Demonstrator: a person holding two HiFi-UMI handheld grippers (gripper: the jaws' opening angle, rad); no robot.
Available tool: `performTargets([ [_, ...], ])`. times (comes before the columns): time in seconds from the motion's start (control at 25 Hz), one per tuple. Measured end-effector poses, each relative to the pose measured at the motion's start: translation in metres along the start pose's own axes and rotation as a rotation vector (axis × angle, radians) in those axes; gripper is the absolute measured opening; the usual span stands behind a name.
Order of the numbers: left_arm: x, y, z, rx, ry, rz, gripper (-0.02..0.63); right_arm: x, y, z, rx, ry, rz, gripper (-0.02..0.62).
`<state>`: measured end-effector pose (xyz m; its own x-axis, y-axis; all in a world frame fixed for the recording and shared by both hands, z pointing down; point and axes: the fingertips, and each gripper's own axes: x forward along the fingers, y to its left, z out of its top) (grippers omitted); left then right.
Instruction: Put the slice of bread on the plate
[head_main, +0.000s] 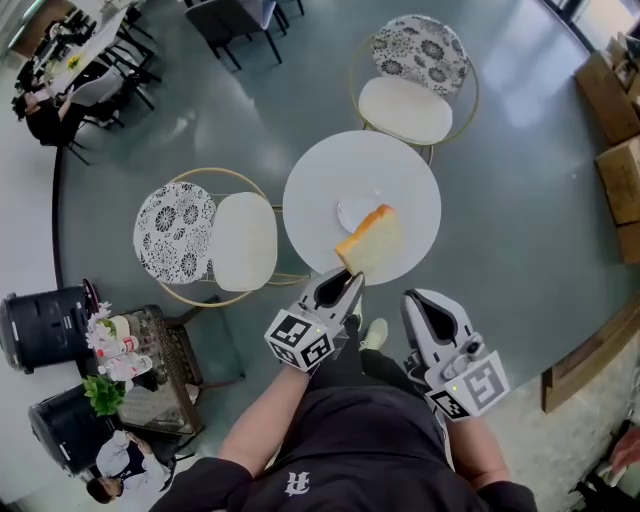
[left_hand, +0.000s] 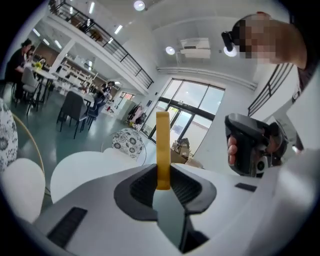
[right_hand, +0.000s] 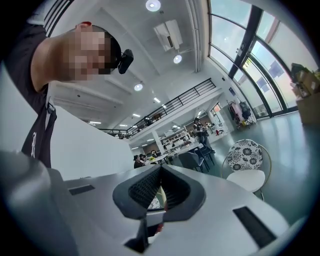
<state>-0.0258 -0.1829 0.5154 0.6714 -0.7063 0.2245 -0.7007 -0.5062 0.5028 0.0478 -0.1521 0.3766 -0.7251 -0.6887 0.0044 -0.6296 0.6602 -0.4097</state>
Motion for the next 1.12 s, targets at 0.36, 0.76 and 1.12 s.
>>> performTargets([
  [0.36, 0.053, 0.093, -0.076, -0.249, 0.155, 0.026, 0.080, 0.033, -0.032, -0.026, 0.043, 0.087, -0.061, 0.003],
  [0.76, 0.085, 0.130, -0.122, -0.348, 0.260, 0.035, 0.080, 0.058, -0.058, -0.056, 0.091, 0.122, -0.087, 0.003],
  [1.12, 0.095, 0.153, -0.138, -0.431, 0.311, 0.044, 0.080, 0.072, -0.072, -0.075, 0.112, 0.131, -0.089, 0.002],
])
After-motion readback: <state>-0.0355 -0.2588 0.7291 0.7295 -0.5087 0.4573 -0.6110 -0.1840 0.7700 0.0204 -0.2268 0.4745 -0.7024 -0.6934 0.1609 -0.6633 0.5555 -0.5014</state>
